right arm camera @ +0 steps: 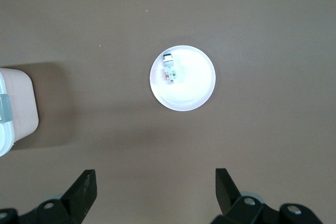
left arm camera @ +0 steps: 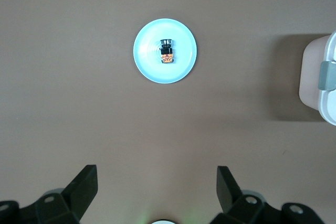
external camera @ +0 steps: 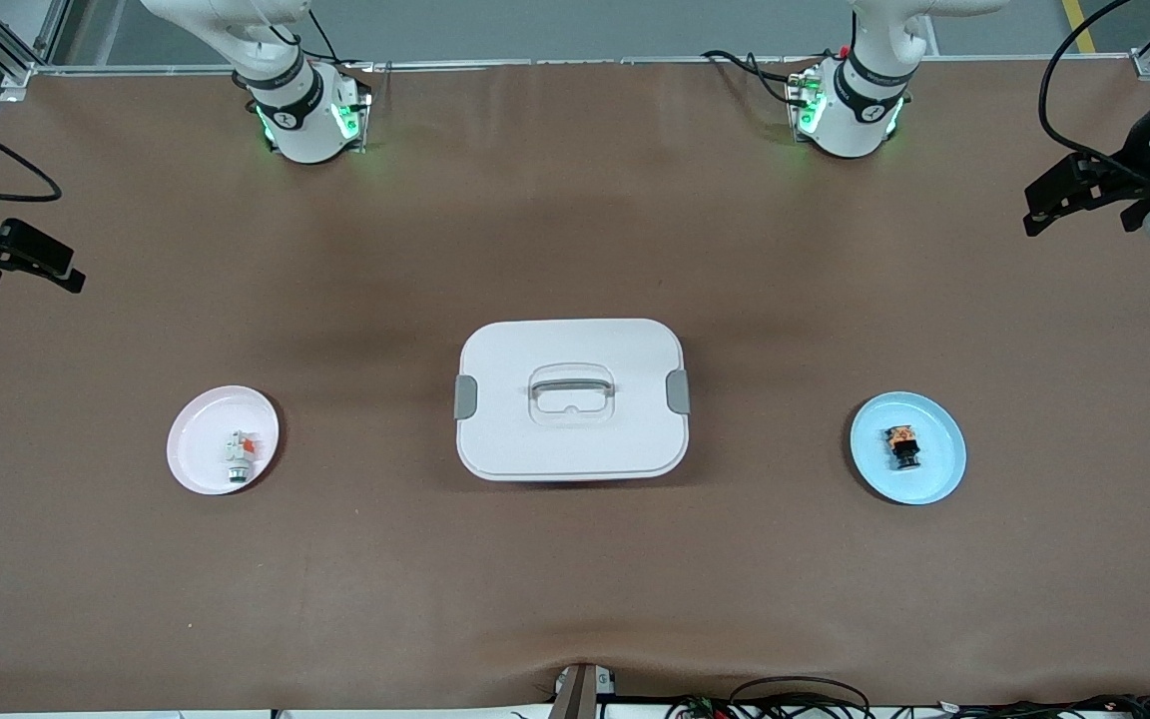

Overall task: Transfer orange switch to right arm and place
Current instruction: 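Move the left gripper over the orange switch on the blue plate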

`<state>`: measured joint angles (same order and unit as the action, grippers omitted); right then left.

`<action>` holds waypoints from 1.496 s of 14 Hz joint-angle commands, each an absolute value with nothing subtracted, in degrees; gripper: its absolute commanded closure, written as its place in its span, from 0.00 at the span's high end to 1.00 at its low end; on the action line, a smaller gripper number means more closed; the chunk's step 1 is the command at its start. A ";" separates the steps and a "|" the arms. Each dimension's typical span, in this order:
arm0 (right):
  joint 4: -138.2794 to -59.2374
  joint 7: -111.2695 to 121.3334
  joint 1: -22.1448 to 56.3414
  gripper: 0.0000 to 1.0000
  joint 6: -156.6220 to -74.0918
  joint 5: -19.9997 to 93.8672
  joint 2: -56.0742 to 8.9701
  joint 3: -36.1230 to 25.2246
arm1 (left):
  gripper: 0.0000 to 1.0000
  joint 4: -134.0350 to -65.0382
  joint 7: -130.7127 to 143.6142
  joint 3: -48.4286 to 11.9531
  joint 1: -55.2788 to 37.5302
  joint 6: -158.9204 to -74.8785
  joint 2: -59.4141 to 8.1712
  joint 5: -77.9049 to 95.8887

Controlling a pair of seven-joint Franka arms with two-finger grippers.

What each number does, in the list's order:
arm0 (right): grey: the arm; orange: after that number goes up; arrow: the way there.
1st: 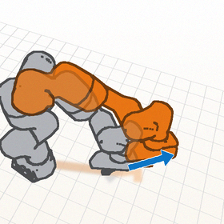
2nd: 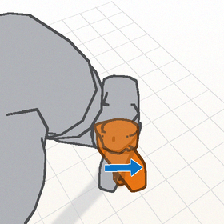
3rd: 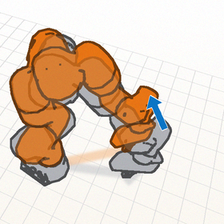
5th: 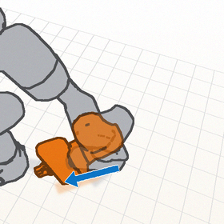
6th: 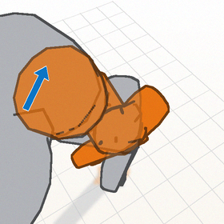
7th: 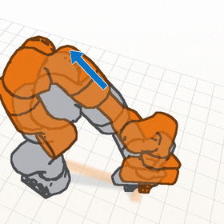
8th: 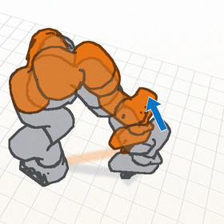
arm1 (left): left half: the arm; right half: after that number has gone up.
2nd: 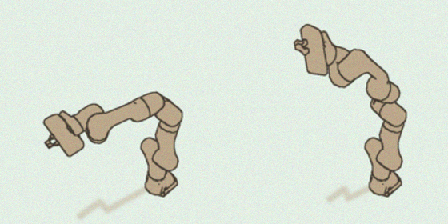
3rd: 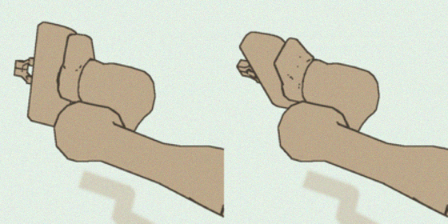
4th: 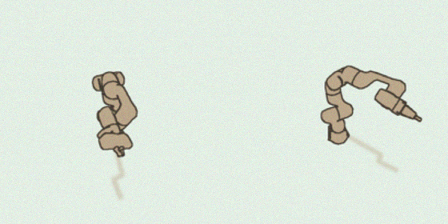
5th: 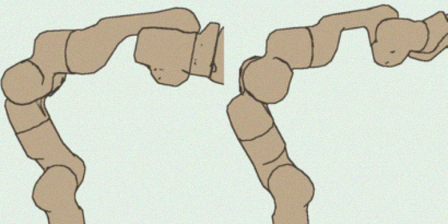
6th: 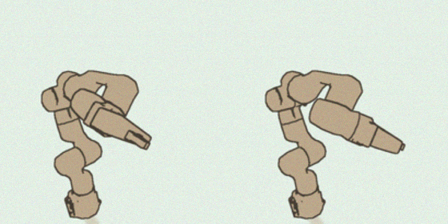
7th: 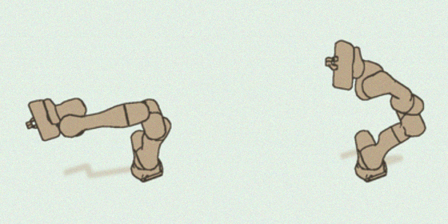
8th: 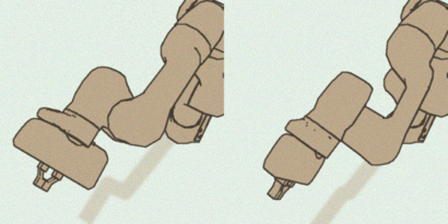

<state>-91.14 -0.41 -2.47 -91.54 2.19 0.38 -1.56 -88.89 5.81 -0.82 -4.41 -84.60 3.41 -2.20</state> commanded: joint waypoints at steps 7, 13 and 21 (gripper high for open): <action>-92.72 -0.44 -2.81 1.00 -91.85 0.97 1.85 -0.97 | 1.00 -87.45 2.65 -0.18 -3.43 -83.14 2.03 -0.71; -92.90 -0.35 -2.90 1.00 -92.02 0.97 1.67 -0.97 | 1.00 -91.04 -4.89 -0.09 -3.43 -87.86 -2.02 -1.32; -92.90 -0.18 -2.99 1.00 -92.20 1.05 1.58 -0.97 | 1.00 -101.34 -35.02 -0.09 2.63 -106.50 -8.42 -1.49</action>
